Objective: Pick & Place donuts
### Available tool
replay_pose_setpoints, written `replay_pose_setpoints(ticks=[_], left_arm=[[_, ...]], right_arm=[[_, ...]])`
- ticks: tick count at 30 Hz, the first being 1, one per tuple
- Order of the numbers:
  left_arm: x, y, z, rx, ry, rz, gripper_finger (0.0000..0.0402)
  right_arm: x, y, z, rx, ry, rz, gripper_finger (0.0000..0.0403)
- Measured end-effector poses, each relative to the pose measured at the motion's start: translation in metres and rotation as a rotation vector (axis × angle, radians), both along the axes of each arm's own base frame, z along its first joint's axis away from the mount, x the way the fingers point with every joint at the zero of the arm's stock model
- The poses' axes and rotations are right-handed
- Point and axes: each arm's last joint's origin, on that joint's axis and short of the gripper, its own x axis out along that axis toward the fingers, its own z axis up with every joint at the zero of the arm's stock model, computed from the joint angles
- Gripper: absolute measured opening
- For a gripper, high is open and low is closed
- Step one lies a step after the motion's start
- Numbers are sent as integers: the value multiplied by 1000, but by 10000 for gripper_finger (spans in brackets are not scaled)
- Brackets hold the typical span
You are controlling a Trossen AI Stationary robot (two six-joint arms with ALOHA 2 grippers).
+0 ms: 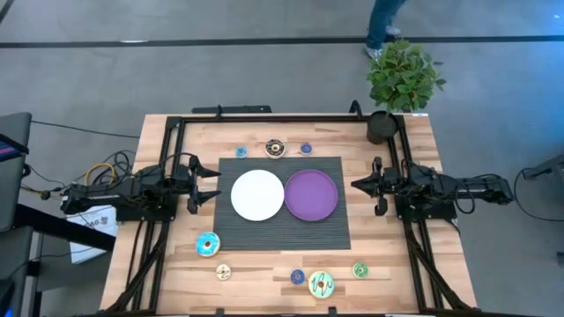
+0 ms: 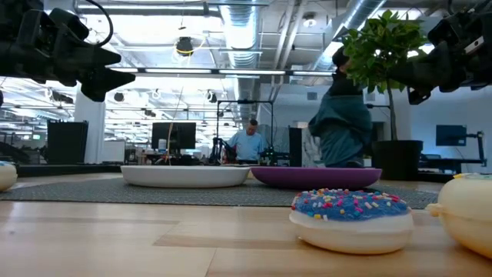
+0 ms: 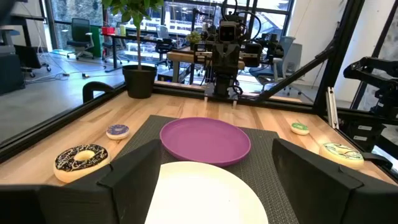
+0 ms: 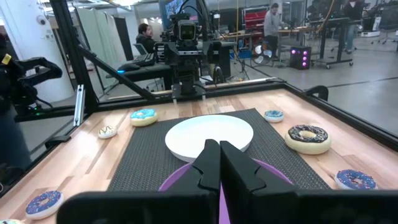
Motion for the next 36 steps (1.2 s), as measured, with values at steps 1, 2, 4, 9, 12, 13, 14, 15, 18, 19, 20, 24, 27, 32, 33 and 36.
replay_pose_setpoints(ticks=[1, 2, 4, 9, 12, 13, 14, 15, 18, 19, 20, 24, 27, 32, 33, 36], left_arm=[[0, 0, 0, 0, 0, 0, 297], [0, 0, 0, 0, 1, 0, 297], [0, 0, 0, 0, 0, 0, 297], [0, 0, 0, 0, 1, 0, 297], [0, 0, 0, 0, 0, 0, 297], [0, 0, 0, 0, 0, 0, 297], [0, 0, 0, 0, 0, 0, 297], [0, 0, 0, -4, 0, 0, 297], [0, 0, 0, -28, -3, -1, 297], [0, 0, 0, -33, -3, -2, 297], [0, 0, 0, -35, -4, -1, 297], [0, 1, 1, -52, -14, 47, 297], [0, 2, 1, -148, -34, 54, 297], [0, 2, 3, -330, -77, 42, 297], [0, 2, 3, -346, -80, 42, 297], [-1, 2, 6, -366, -115, 60, 297]], right_arm=[[0, 0, 0, 0, 0, 0, 0], [0, 0, 0, 0, 0, 0, 0], [0, 0, 0, 0, 0, 0, 0], [0, 0, 0, 0, -1, 0, 0], [0, 0, 0, 0, 0, 0, 0], [0, 0, 0, 0, 0, 0, 0], [0, 0, 0, 0, 0, 0, 0], [0, 0, 0, 0, 0, 0, 0], [0, 0, 0, 0, 0, 0, 0], [0, 0, 0, 0, 0, 0, 0], [0, 0, 0, 0, 0, 0, 0], [0, 0, 0, 0, 0, 0, 0], [0, 0, 0, 0, 0, 0, 0], [0, 0, 0, 0, 0, 0, 0], [0, 0, 0, 0, 0, 0, 0], [0, 0, 0, 0, -1, 0, 0]])
